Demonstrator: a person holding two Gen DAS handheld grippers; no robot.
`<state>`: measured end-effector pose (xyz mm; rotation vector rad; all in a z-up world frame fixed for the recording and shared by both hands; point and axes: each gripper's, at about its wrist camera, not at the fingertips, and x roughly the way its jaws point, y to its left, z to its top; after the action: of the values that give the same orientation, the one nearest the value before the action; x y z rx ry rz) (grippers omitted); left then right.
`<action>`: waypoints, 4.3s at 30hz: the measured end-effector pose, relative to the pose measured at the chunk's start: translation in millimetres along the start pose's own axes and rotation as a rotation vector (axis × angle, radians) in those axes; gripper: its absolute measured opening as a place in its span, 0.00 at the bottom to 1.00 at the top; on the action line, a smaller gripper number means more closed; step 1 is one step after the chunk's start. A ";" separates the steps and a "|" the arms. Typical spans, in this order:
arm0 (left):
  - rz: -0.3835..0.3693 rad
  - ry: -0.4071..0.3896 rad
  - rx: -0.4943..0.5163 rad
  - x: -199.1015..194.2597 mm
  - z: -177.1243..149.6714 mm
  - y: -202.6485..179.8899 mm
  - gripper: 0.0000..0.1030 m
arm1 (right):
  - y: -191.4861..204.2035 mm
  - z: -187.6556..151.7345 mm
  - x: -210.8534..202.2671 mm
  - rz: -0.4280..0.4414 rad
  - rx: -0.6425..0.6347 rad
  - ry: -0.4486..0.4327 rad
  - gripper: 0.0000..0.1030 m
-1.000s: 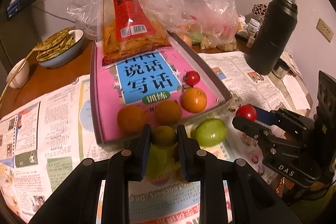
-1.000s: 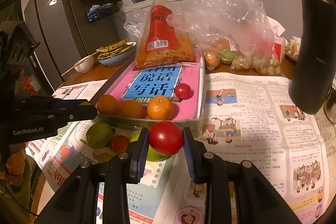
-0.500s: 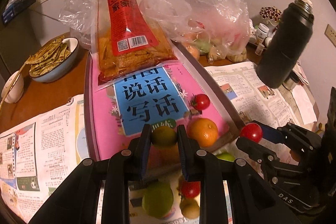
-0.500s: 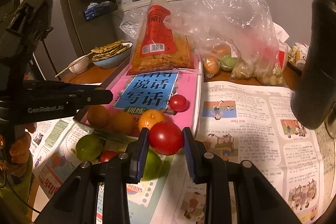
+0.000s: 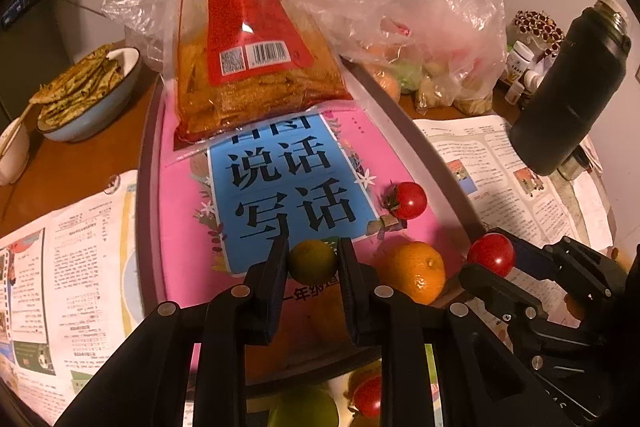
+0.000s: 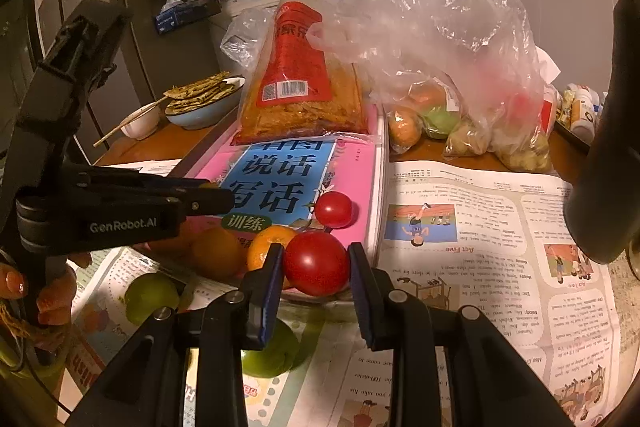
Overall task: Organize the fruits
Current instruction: 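Carry the cherry tomato and kiwi up over the pink workbook in the tray, then open the right gripper to drop the cherry tomato onto the workbook, then open the left gripper to set the kiwi down in the tray, then withdraw both grippers from the tray toward the remaining fruit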
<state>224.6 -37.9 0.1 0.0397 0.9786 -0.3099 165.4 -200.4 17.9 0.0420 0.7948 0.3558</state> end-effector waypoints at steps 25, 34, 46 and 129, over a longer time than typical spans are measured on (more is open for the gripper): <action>-0.006 0.060 0.038 38.6 5.3 -13.1 0.24 | 1.4 -4.7 11.1 -0.038 -0.023 0.011 0.32; -0.012 0.056 0.055 39.1 4.7 -18.8 0.24 | 2.1 -6.1 9.8 -0.037 -0.022 0.010 0.32; -0.015 0.060 0.048 39.1 3.8 -17.0 0.25 | 1.2 -7.6 4.8 -0.034 -0.010 0.000 0.32; -0.017 -0.121 -0.053 -61.4 -10.4 -1.0 0.69 | 1.5 -8.4 -26.0 -0.054 0.051 -0.045 0.76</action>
<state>184.1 -22.2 44.8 -0.0350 0.8667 -0.2982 142.3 -208.3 30.2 0.0759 0.7587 0.2826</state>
